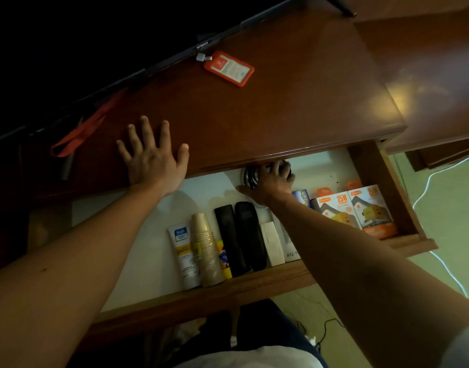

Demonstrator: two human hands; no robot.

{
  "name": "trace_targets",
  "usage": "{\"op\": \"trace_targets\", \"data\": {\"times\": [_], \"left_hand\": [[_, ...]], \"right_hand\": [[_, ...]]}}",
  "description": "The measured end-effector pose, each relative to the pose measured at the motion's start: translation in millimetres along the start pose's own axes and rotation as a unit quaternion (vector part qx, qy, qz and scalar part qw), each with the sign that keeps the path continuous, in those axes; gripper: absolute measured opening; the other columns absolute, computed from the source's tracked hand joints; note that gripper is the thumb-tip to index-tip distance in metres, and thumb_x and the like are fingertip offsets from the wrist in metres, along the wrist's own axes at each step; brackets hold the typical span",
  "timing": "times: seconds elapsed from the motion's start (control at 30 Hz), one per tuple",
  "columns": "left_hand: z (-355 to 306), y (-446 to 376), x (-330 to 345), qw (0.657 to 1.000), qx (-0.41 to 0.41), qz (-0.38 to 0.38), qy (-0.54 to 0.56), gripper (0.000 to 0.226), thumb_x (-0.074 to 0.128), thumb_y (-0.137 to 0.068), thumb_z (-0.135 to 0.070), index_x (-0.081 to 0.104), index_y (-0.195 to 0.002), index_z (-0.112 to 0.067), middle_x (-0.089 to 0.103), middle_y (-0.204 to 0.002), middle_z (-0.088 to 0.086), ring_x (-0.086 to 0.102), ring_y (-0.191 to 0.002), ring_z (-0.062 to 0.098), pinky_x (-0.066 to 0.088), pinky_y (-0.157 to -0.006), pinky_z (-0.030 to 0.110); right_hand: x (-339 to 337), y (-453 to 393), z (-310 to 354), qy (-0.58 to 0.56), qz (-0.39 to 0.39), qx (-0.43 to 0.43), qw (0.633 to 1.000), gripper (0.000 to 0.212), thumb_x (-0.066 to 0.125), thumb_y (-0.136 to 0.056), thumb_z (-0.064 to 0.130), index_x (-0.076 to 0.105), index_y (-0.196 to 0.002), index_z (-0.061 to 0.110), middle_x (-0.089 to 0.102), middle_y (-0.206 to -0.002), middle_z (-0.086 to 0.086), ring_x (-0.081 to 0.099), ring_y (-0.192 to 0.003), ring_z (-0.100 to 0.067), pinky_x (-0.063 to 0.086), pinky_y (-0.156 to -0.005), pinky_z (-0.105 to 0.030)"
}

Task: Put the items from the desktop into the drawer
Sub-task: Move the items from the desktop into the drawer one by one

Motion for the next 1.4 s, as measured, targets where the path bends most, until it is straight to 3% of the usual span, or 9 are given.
{"op": "trace_targets", "data": {"times": [0.13, 0.37, 0.53, 0.63, 0.73, 0.9, 1.1, 1.23, 1.4], "left_hand": [[0.0, -0.3, 1.1, 1.0, 0.003, 0.001, -0.002, 0.077, 0.01, -0.094, -0.068, 0.007, -0.159, -0.027, -0.003, -0.167, 0.015, -0.002, -0.152, 0.042, 0.001, -0.119, 0.064], [-0.2, 0.2, 0.1, 1.0, 0.003, 0.002, -0.002, 0.077, 0.011, -0.094, -0.067, 0.008, -0.159, -0.026, -0.002, -0.167, 0.016, -0.002, -0.152, 0.043, 0.001, -0.118, 0.064], [-1.5, 1.0, -1.5, 1.0, 0.008, 0.006, 0.01, 0.077, 0.011, -0.095, -0.067, 0.008, -0.16, -0.025, -0.003, -0.167, 0.017, -0.004, -0.152, 0.043, 0.0, -0.118, 0.065], [-1.1, 1.5, -1.6, 1.0, 0.01, 0.01, 0.015, 0.078, 0.01, -0.095, -0.068, 0.008, -0.16, -0.025, -0.003, -0.167, 0.017, -0.005, -0.151, 0.044, 0.0, -0.118, 0.065], [-0.7, 1.8, -1.6, 1.0, 0.014, 0.015, 0.02, 0.078, 0.01, -0.095, -0.068, 0.006, -0.16, -0.025, -0.005, -0.167, 0.017, -0.006, -0.151, 0.043, -0.001, -0.118, 0.065], [0.1, 2.2, -1.0, 0.999, 0.016, 0.019, 0.032, 0.078, 0.009, -0.095, -0.068, 0.005, -0.16, -0.025, -0.006, -0.167, 0.017, -0.008, -0.151, 0.043, -0.002, -0.118, 0.065], [0.5, 1.3, 0.8, 1.0, 0.015, 0.009, 0.026, 0.079, 0.006, -0.094, -0.07, 0.004, -0.159, -0.027, -0.006, -0.167, 0.015, -0.009, -0.152, 0.041, -0.002, -0.119, 0.064], [1.2, 0.3, 1.4, 1.0, 0.012, -0.001, 0.022, 0.079, 0.005, -0.094, -0.07, 0.003, -0.16, -0.027, -0.006, -0.167, 0.015, -0.008, -0.152, 0.041, -0.001, -0.119, 0.064], [-0.3, 0.5, -1.2, 1.0, 0.01, -0.007, 0.016, 0.078, 0.007, -0.094, -0.069, 0.005, -0.16, -0.026, -0.004, -0.167, 0.015, -0.005, -0.152, 0.042, 0.002, -0.119, 0.064]], "right_hand": [[-1.8, 7.3, 5.7, -0.012, -0.034, -0.016, 0.999, 0.103, 0.052, -0.076, 0.083, 0.016, -0.154, 0.028, 0.01, -0.162, -0.016, 0.008, -0.145, -0.05, 0.018, -0.113, -0.067], [-1.3, 25.2, 2.4, -0.038, -0.054, -0.033, 0.997, 0.105, 0.048, -0.083, 0.078, 0.002, -0.158, 0.021, -0.005, -0.166, -0.017, -0.009, -0.15, -0.043, -0.003, -0.118, -0.064], [-7.0, 54.5, 9.7, -0.063, -0.087, -0.043, 0.993, 0.077, 0.041, -0.097, 0.059, 0.017, -0.156, 0.017, 0.006, -0.166, -0.016, -0.001, -0.152, -0.038, 0.001, -0.121, -0.057], [-11.9, 73.3, 20.8, -0.073, -0.102, -0.068, 0.99, 0.062, 0.043, -0.098, 0.048, 0.031, -0.15, 0.017, 0.024, -0.16, -0.015, 0.015, -0.149, -0.037, 0.013, -0.121, -0.055], [-29.6, 95.6, 36.7, -0.088, -0.164, -0.113, 0.976, 0.049, 0.047, -0.095, 0.041, 0.049, -0.137, 0.015, 0.052, -0.14, -0.01, 0.041, -0.133, -0.033, 0.034, -0.11, -0.051], [-65.8, 124.6, 59.5, -0.126, -0.267, -0.167, 0.941, 0.039, 0.046, -0.094, 0.039, 0.06, -0.124, 0.018, 0.063, -0.123, -0.003, 0.052, -0.118, -0.025, 0.045, -0.095, -0.047], [-125.9, 90.5, 88.8, -0.119, -0.326, -0.194, 0.918, 0.034, 0.052, -0.093, 0.034, 0.059, -0.12, 0.013, 0.056, -0.129, -0.011, 0.047, -0.12, -0.032, 0.042, -0.095, -0.049], [-154.0, 39.5, 110.6, -0.092, -0.255, -0.196, 0.942, 0.052, 0.044, -0.097, 0.04, 0.043, -0.144, 0.018, 0.035, -0.155, -0.011, 0.026, -0.144, -0.034, 0.026, -0.113, -0.056], [-168.5, -29.5, 127.0, -0.041, -0.165, -0.17, 0.971, 0.068, 0.031, -0.101, 0.049, 0.009, -0.159, 0.021, -0.002, -0.167, -0.012, -0.004, -0.152, -0.037, 0.003, -0.118, -0.062]]}}
Point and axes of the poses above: each hand's wrist, its own y-axis away from the middle knuckle, its own x-axis out of the palm, z = x × y, the point moved 9 cm from there along -y, towards the middle knuckle
